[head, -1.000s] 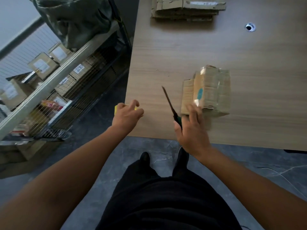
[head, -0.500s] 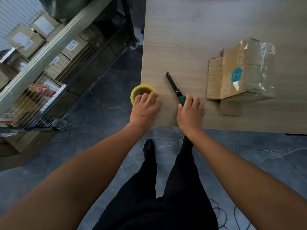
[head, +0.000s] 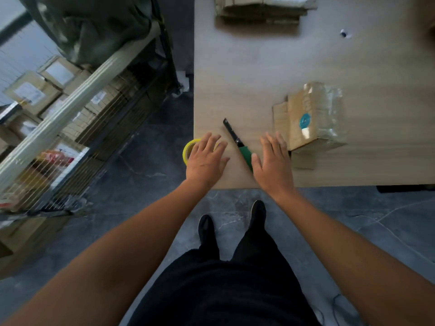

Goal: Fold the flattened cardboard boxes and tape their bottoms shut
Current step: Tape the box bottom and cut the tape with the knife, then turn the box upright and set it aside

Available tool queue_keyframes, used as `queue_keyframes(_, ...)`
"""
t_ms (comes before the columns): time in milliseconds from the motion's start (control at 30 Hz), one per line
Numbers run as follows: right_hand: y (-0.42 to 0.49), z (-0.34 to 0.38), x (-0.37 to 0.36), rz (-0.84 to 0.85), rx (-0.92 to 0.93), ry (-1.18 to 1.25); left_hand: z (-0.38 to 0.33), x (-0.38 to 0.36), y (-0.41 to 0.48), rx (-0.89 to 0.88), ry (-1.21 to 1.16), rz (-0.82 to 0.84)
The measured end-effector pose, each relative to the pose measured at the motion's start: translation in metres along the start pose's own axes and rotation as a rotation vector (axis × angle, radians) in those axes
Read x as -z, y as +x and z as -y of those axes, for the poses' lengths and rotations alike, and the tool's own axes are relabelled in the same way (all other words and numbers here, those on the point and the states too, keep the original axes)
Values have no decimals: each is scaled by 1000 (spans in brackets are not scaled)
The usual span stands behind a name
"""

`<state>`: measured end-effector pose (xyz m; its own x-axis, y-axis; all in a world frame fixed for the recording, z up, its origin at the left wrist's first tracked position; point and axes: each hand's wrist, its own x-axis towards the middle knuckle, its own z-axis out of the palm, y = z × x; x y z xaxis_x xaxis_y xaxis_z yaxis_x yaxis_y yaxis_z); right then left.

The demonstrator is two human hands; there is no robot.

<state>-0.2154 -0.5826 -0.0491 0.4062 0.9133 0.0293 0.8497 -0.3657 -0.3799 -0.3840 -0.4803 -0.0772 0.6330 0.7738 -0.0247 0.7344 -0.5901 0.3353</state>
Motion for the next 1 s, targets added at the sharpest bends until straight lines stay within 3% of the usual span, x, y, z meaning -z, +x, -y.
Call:
queue_keyframes(333, -7, -95, 97, -160, -148, -81, -124, 37, 66, -215, -96, 56)
queue_keyframes(633, 42, -193, 109, -9, -154, -93, -215, -11, 112, -149, -276, 40)
queue_keyframes(833, 75, -229, 81, 130, -83, 198, -226, -59, 133, 6, -659, 45)
queue_keyframes(1000, 79, -234, 63, 174, -12, 778, -228, -75, 133, 114, -869, -24)
